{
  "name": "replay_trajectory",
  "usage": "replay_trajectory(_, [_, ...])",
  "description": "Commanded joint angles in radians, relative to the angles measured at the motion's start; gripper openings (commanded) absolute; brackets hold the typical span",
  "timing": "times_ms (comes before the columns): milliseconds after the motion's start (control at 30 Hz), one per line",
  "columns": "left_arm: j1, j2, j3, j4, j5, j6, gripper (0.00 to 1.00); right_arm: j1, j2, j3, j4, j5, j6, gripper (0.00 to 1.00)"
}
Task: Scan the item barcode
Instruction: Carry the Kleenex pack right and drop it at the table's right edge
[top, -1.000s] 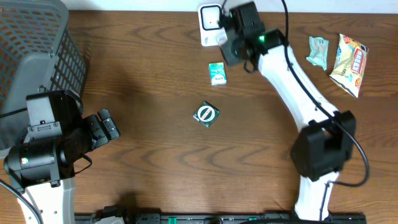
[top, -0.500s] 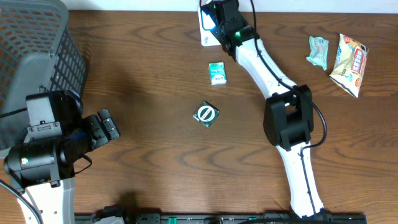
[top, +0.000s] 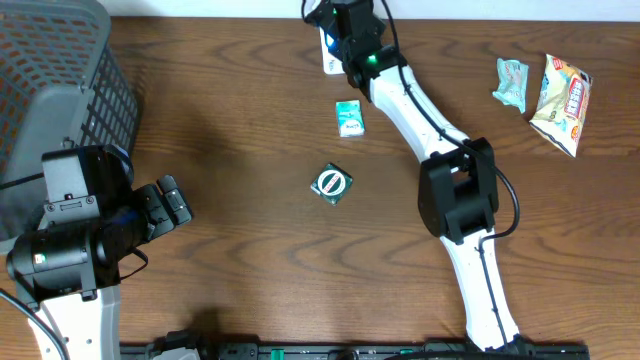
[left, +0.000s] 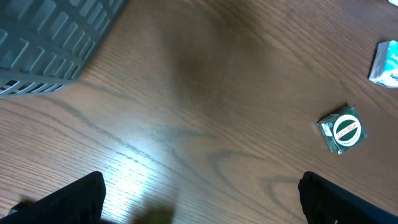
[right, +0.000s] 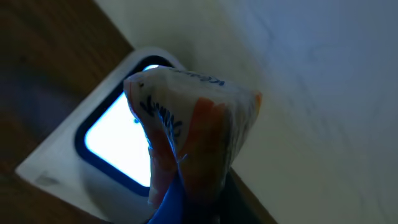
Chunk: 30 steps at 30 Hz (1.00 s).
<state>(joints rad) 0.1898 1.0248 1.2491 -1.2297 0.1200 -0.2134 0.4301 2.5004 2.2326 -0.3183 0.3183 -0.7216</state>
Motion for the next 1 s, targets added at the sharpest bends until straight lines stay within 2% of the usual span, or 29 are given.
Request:
replay_trajectory(0, [0.005,0.000,-0.002,0.000,-0.016,-0.009,0.98,0.006,-0.013,0.024,0.002,-0.019,-0.123,0.01])
replay_trajectory(100, [0.005,0.000,-0.002,0.000,-0.016,-0.009,0.98,0.007,-0.013,0.024,0.000,0.035,-0.176,0.01])
replay_trajectory(333, [0.005,0.000,-0.002,0.000,-0.016,-0.010,0.98,0.003,-0.029,0.024,0.004,0.129,-0.158,0.01])
replay_trajectory(633, [0.005,0.000,-0.002,0.000,-0.016,-0.010,0.98,-0.071,-0.155,0.024,-0.115,0.176,0.143,0.01])
replay_trajectory(767, [0.005,0.000,-0.002,0.000,-0.016,-0.010,0.98,-0.155,-0.192,0.024,-0.272,0.176,0.371,0.01])
replay_trajectory(967, [0.005,0.000,-0.002,0.000,-0.016,-0.010,0.98,-0.303,-0.183,0.018,-0.529,0.176,0.537,0.02])
